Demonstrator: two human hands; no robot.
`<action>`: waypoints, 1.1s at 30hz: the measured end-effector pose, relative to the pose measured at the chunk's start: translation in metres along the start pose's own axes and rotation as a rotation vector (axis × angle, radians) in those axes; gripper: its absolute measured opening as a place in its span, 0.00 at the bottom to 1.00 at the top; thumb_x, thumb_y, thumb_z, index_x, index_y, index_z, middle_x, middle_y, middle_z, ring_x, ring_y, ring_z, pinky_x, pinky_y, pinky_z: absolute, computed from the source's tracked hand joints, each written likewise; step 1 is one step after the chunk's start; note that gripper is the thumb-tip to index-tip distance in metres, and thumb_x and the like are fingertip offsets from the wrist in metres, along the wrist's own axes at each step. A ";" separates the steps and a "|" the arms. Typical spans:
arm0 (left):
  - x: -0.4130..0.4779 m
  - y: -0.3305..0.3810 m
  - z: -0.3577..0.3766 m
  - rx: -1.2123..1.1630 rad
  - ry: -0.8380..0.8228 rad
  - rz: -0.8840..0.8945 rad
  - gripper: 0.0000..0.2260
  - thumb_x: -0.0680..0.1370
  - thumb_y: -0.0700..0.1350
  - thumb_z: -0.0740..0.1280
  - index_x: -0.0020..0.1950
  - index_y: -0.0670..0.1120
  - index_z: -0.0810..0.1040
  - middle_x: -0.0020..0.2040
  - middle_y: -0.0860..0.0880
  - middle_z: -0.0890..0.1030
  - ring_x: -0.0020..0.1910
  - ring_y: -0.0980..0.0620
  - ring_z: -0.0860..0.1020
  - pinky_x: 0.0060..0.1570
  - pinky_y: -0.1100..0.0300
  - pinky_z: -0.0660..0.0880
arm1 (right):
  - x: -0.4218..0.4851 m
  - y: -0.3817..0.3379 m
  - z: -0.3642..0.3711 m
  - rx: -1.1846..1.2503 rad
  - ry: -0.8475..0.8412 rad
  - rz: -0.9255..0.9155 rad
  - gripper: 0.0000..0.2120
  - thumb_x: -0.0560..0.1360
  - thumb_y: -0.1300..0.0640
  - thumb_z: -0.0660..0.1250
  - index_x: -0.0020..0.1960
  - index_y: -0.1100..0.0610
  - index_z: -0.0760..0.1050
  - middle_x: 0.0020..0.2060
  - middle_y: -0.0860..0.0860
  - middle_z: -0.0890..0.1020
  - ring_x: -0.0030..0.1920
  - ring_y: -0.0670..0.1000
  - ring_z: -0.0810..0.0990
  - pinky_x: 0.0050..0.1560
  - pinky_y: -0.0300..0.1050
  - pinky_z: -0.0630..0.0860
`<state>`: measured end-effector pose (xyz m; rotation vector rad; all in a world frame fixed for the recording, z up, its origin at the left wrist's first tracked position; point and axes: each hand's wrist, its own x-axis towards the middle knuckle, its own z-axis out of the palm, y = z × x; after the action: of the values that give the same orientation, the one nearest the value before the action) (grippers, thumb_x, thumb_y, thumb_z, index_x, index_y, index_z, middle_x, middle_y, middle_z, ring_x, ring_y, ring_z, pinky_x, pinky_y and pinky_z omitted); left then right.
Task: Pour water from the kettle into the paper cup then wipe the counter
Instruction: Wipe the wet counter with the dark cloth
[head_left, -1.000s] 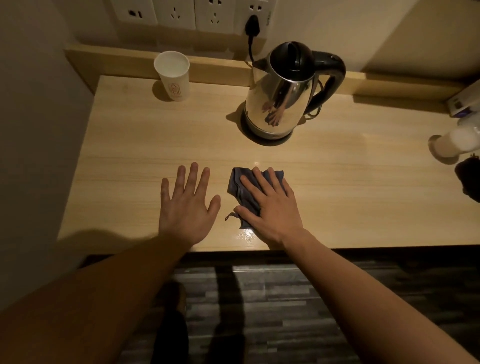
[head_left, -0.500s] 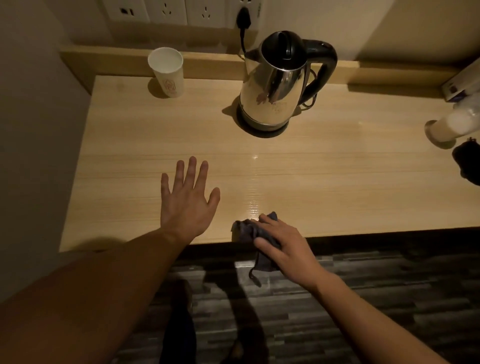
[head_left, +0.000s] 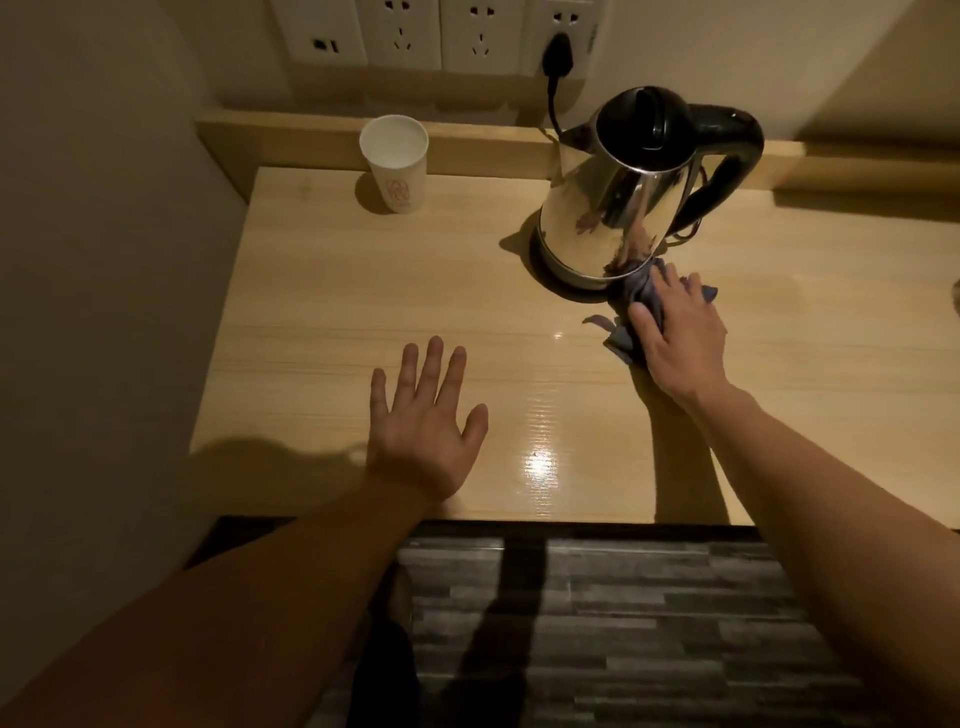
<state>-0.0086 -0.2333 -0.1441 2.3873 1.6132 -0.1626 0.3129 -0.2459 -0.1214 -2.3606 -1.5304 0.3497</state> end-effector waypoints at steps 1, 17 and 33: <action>0.000 0.000 0.001 0.002 0.011 0.001 0.33 0.82 0.67 0.40 0.85 0.57 0.36 0.86 0.53 0.38 0.85 0.48 0.38 0.82 0.39 0.38 | 0.001 0.000 0.005 -0.066 -0.028 -0.002 0.30 0.85 0.39 0.52 0.84 0.49 0.56 0.82 0.53 0.63 0.82 0.61 0.57 0.79 0.66 0.60; -0.001 0.000 -0.002 0.013 0.015 0.002 0.33 0.83 0.66 0.41 0.85 0.56 0.37 0.86 0.52 0.38 0.85 0.47 0.37 0.81 0.40 0.36 | -0.076 0.005 0.010 -0.231 -0.208 -0.170 0.32 0.83 0.31 0.45 0.85 0.40 0.48 0.86 0.45 0.49 0.85 0.51 0.42 0.83 0.56 0.45; -0.004 -0.001 -0.002 -0.004 0.017 0.030 0.33 0.83 0.66 0.41 0.86 0.54 0.40 0.87 0.50 0.41 0.85 0.46 0.38 0.82 0.38 0.38 | -0.199 -0.016 0.026 0.099 -0.121 -0.051 0.26 0.84 0.39 0.53 0.78 0.45 0.70 0.79 0.45 0.68 0.82 0.50 0.60 0.73 0.51 0.63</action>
<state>-0.0113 -0.2354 -0.1414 2.4147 1.5830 -0.1342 0.2104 -0.4187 -0.1320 -2.2566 -1.5844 0.5525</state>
